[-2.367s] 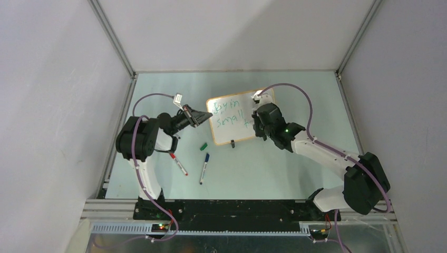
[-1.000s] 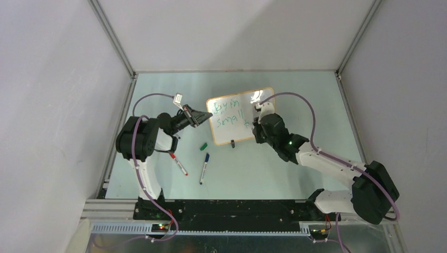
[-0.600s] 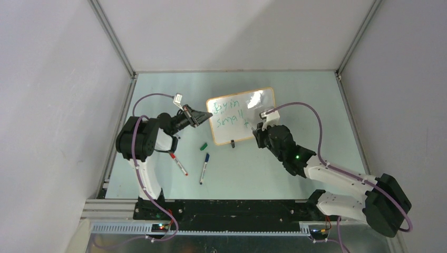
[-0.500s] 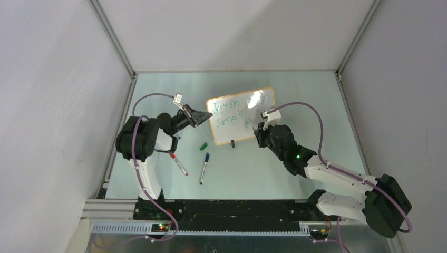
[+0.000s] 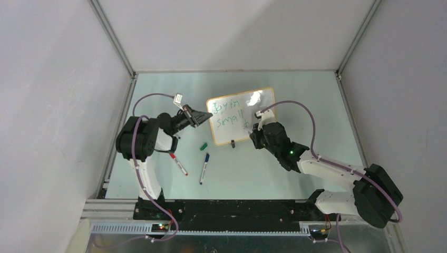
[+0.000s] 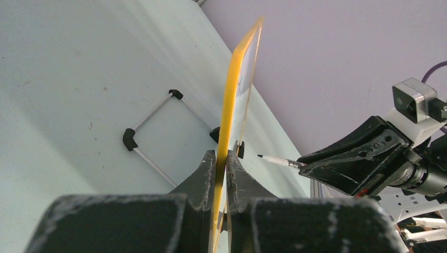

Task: Write a sentence on the whiteboard

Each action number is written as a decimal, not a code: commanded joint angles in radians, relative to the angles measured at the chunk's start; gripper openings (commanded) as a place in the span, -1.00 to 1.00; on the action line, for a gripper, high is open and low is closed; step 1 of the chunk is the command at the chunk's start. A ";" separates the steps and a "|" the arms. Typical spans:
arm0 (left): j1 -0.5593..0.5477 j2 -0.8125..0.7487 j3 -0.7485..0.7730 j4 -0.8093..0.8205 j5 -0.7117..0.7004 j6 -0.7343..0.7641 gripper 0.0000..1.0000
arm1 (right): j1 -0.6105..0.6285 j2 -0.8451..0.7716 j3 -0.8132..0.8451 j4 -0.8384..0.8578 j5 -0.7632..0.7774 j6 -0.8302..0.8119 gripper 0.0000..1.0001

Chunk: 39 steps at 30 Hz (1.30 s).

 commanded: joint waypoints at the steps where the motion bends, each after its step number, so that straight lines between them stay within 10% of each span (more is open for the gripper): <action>1: -0.016 -0.033 -0.005 0.048 0.025 0.013 -1.00 | -0.007 0.041 0.081 -0.024 0.021 0.016 -1.00; 39: -0.018 -0.042 -0.013 0.048 0.017 0.018 -1.00 | -0.061 0.117 0.125 -0.068 0.004 0.032 -1.00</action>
